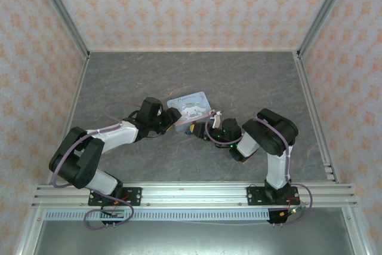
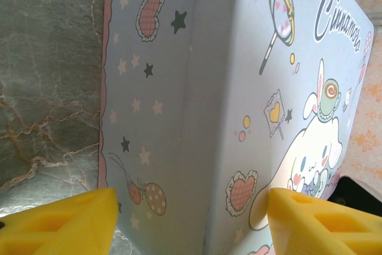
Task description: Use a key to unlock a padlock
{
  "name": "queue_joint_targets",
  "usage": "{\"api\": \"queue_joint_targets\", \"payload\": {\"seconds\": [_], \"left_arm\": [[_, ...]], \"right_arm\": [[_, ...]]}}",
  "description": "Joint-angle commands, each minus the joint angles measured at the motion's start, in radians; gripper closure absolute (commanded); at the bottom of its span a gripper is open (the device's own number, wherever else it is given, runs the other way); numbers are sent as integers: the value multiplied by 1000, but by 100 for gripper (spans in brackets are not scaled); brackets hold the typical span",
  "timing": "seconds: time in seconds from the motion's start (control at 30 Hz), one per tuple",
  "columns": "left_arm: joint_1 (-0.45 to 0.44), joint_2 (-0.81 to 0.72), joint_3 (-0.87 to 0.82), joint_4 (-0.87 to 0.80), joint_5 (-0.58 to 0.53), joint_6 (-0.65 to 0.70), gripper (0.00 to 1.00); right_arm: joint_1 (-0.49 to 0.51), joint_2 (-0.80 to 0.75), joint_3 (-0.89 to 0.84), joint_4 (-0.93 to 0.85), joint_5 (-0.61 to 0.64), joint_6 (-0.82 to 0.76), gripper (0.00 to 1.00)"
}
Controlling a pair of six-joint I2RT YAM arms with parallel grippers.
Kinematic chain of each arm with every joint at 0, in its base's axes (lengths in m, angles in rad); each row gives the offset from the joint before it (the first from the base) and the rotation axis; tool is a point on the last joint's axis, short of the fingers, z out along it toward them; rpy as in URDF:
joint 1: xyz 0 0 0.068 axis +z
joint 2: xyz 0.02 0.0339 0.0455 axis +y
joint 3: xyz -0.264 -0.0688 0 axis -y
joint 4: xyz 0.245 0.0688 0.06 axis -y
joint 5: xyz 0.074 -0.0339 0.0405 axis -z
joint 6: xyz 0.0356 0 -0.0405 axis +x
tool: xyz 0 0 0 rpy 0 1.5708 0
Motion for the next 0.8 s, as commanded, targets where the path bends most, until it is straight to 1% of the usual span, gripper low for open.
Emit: {"api": "queue_joint_targets", "payload": {"seconds": [0.0, 0.3, 0.53, 0.77], "left_arm": [[-12, 9, -9, -122, -38, 13, 34], [-13, 6, -9, -125, -43, 16, 34], [-13, 6, -9, -126, -43, 16, 34], [-13, 7, -10, -126, -43, 16, 34]], "right_arm": [[-3, 11, 3, 48, -13, -5, 57], [-4, 7, 3, 15, -4, -11, 68], [-3, 4, 6, -4, -3, -19, 74], [-3, 2, 2, -20, 0, -23, 84]]}}
